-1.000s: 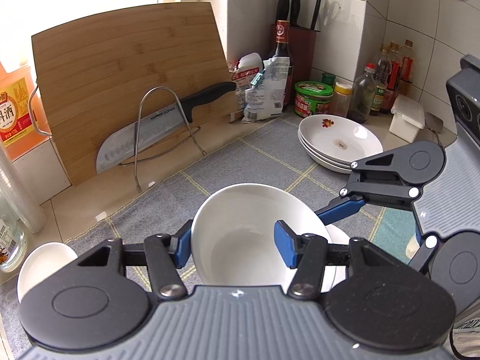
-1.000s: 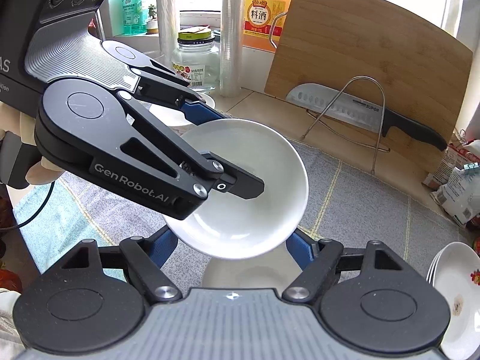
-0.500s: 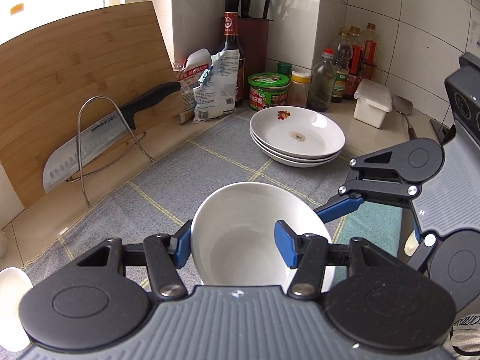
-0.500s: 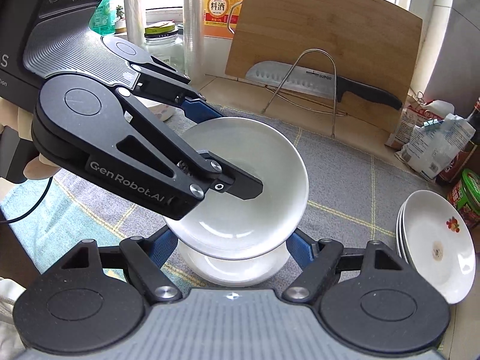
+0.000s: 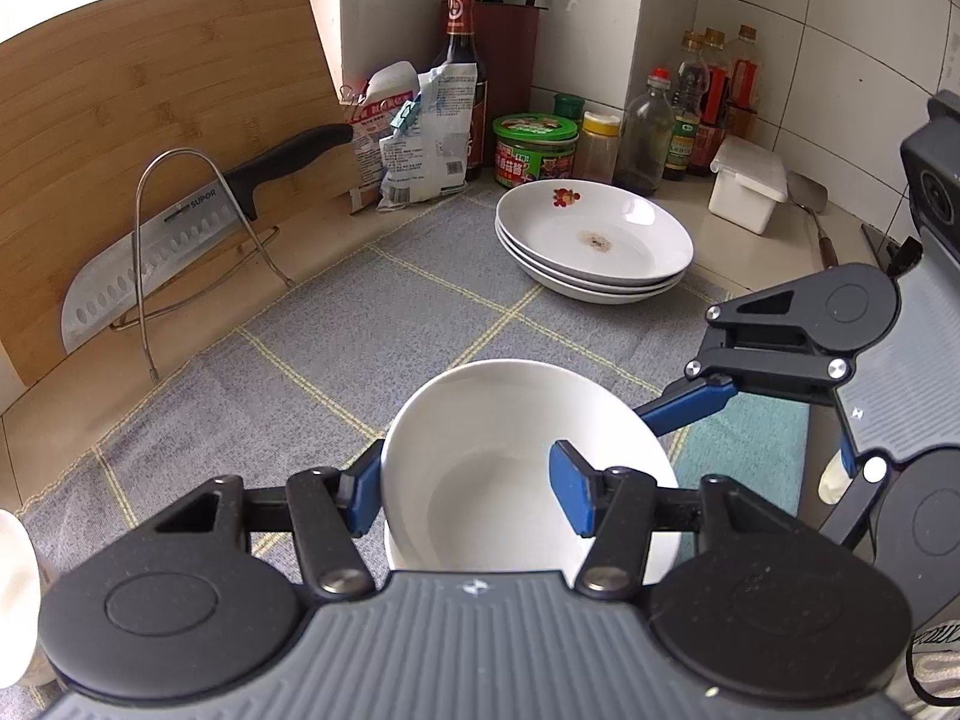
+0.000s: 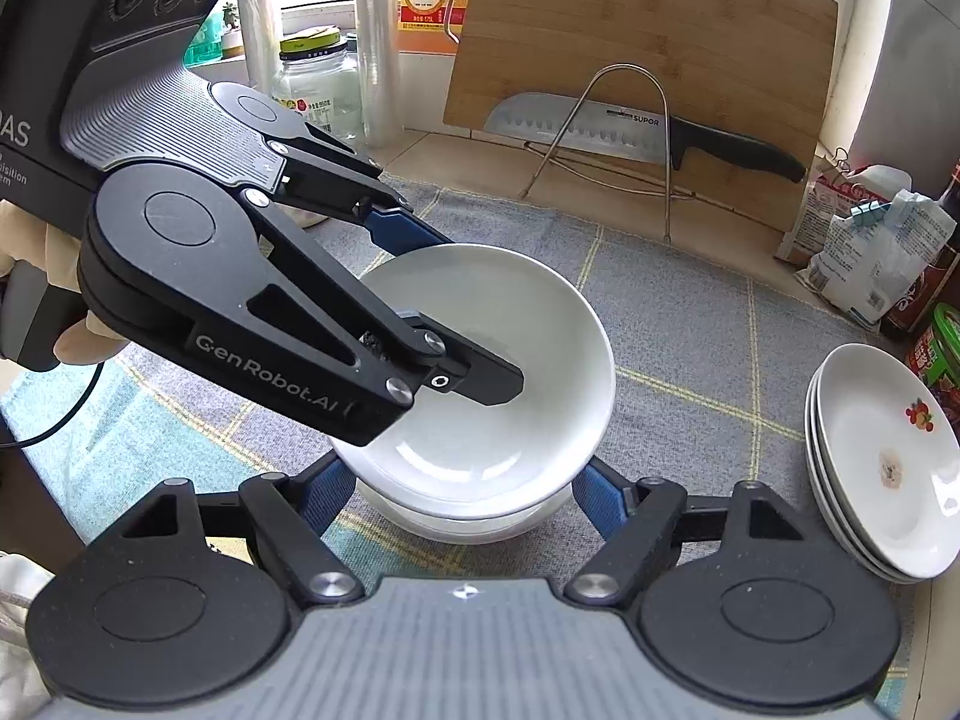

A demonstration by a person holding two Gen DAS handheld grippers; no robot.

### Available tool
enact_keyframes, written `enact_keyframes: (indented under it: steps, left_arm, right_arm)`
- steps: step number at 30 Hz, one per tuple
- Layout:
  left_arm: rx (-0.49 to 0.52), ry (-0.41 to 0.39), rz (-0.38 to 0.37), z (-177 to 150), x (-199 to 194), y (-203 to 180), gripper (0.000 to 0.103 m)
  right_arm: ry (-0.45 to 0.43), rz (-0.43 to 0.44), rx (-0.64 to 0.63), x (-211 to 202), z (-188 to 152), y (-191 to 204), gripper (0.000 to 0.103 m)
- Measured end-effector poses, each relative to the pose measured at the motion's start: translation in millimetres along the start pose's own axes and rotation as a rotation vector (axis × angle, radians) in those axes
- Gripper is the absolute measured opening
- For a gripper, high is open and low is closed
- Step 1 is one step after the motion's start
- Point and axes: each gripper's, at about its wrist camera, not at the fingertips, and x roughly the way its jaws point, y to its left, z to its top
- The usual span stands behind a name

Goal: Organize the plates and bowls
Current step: 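Lower the second bowl into the placed bowl with both tools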

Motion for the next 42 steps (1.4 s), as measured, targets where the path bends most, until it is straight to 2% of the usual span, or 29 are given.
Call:
enact_keyframes:
  steps: [18,42]
  left_arm:
    - [-0.018,0.02,-0.021,-7,13,4,0.056]
    - [-0.016,0.019,-0.012,-12,13,5,0.056]
  right_arm:
    - [0.032,-0.007,-0.014,8,1,0,0.083]
    - [0.047,-0.005,-0.024,12,3,1,0.083]
